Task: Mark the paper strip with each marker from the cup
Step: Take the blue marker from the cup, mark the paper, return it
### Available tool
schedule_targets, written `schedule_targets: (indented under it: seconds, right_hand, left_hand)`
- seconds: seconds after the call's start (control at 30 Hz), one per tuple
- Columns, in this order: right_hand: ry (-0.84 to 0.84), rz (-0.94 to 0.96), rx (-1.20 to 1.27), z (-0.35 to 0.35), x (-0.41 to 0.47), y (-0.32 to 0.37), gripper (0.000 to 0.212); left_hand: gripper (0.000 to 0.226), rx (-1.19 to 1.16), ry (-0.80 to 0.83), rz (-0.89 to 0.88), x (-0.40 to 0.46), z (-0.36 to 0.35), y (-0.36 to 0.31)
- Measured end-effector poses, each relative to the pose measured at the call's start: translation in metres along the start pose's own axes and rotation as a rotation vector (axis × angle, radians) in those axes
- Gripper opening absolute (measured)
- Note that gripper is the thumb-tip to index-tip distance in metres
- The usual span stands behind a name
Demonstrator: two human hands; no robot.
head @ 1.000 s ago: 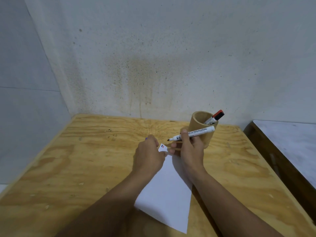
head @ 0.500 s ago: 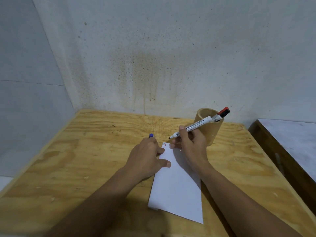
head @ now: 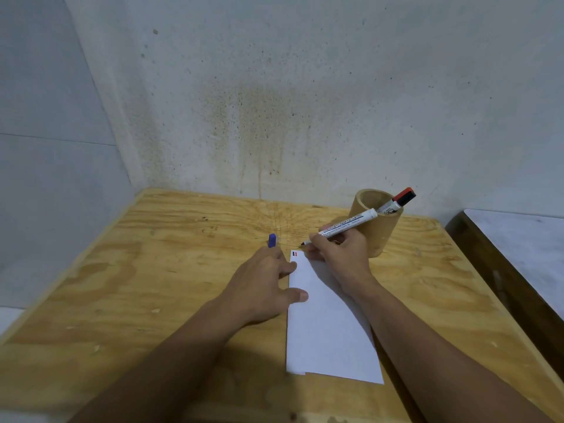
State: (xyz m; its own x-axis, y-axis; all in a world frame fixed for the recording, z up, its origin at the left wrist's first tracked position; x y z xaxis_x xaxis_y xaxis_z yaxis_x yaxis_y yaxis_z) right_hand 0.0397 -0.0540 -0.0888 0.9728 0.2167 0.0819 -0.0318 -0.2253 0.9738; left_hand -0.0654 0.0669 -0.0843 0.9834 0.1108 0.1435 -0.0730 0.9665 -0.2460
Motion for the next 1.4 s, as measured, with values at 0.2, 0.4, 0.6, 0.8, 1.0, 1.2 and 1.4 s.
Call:
schedule_targets:
  seconds: [0.2, 0.4, 0.6, 0.8, 1.0, 1.2, 1.4]
  right_hand:
    - [0.078, 0.001, 0.013, -0.007, -0.011, 0.01, 0.009]
    - [0.069, 0.054, -0.061, -0.004, -0.01, 0.002, 0.011]
    - [0.031, 0.097, -0.186, 0.001, -0.006, -0.003, 0.005]
    - [0.048, 0.112, -0.201, 0.0, -0.008, -0.001, 0.008]
    - [0.05, 0.115, -0.227, -0.001, -0.008, -0.001, 0.005]
    - [0.056, 0.129, -0.255, -0.001, -0.009, 0.0, 0.005]
    - [0.066, 0.105, -0.261, -0.001, -0.008, 0.0, 0.006]
  left_hand:
    - [0.077, 0.029, -0.056, -0.027, -0.004, 0.001, 0.004]
    - [0.076, 0.067, -0.079, -0.059, -0.003, -0.003, 0.004]
    - [0.074, 0.023, -0.086, -0.053, -0.004, -0.003, 0.007]
    - [0.076, 0.022, -0.082, -0.042, -0.005, -0.002, 0.006]
    - [0.076, 0.03, -0.089, -0.046, -0.005, -0.002, 0.006]
    - [0.076, 0.036, -0.092, -0.041, -0.005, -0.001, 0.005]
    - [0.076, 0.029, -0.106, -0.043, -0.006, 0.0, 0.005]
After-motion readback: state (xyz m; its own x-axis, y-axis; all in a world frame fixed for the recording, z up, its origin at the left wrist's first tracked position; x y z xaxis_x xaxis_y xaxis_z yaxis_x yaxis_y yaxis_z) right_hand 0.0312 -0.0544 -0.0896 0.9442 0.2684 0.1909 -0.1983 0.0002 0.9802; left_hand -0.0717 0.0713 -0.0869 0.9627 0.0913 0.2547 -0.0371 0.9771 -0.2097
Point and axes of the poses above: each hand's wrist, its own x-axis towards the middle knuckle, its own z-axis out of the back of the hand, y = z × x, the point moved 4 cm from there along x, towards the middle knuckle, and after that the axes turned 15 degrees about x, right-handed, at the moved point
